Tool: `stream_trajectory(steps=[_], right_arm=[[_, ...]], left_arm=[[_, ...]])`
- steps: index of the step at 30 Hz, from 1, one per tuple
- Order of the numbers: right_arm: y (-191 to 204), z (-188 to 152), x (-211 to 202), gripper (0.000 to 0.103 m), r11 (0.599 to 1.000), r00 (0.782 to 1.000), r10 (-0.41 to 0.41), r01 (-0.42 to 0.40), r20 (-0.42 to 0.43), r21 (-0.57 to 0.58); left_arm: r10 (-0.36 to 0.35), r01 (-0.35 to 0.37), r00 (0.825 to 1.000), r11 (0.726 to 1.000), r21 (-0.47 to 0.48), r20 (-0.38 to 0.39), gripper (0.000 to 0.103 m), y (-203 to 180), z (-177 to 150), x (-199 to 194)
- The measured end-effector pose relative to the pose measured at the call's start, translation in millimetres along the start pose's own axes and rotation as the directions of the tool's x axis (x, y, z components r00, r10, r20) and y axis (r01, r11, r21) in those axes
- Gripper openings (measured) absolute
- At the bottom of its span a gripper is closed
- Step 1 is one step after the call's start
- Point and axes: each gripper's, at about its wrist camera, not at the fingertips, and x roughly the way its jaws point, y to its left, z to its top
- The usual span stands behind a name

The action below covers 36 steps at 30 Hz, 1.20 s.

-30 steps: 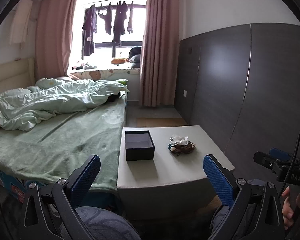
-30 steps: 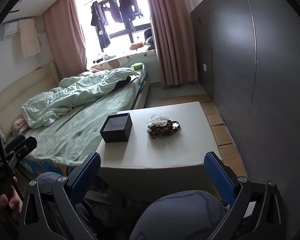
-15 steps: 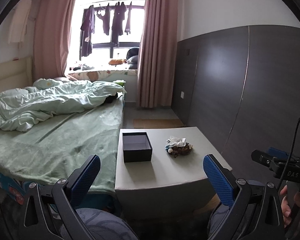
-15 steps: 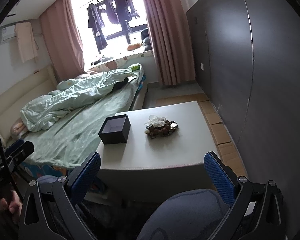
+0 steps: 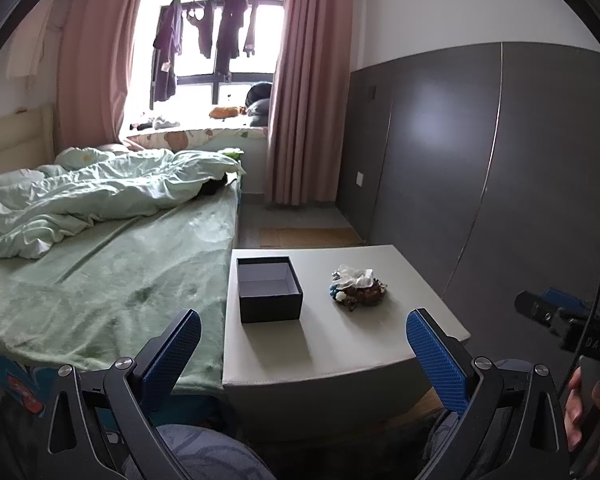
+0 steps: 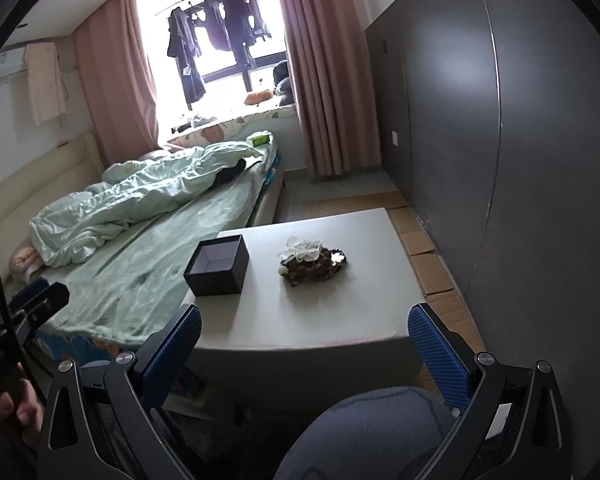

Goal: Organize jewelry

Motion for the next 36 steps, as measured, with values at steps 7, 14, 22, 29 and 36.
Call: stream_trajectory(steps=[7, 14, 22, 29, 36], right_arm=[[-14.4, 4.5, 19.0, 0.103, 1.0, 1.0, -0.013, 0.014, -0.011, 0.013], [-33.9, 15.3, 41.3, 0.103, 0.999, 1.0, 0.012, -0.012, -0.022, 0.03], [-60.6, 32.3, 72.0, 0.103, 0.992, 0.997, 0.062, -0.056, -0.05, 0.113], [-81.2, 53.7, 102.7, 0.103, 0.981, 0.993, 0.088, -0.074, -0.076, 0.18], [-102.4, 65.6, 146.8, 0.103, 0.957, 0.982, 0.123, -0.079, -0.143, 0.279]], left_arm=[[-0.021, 0.021, 0.999, 1.0, 0.014, -0.034, 0.103, 0.6, 8.3, 29.1], [-0.084, 0.088, 0.993, 0.995, 0.041, -0.076, 0.098, -8.8, 20.2, 75.3], [-0.147, 0.158, 0.979, 0.985, 0.072, -0.139, 0.093, -12.5, 34.2, 128.3], [-0.177, 0.196, 0.959, 0.978, 0.066, -0.222, 0.083, -13.9, 53.9, 171.4], [-0.211, 0.234, 0.93, 0.971, 0.044, -0.3, 0.076, -18.3, 72.2, 213.0]])
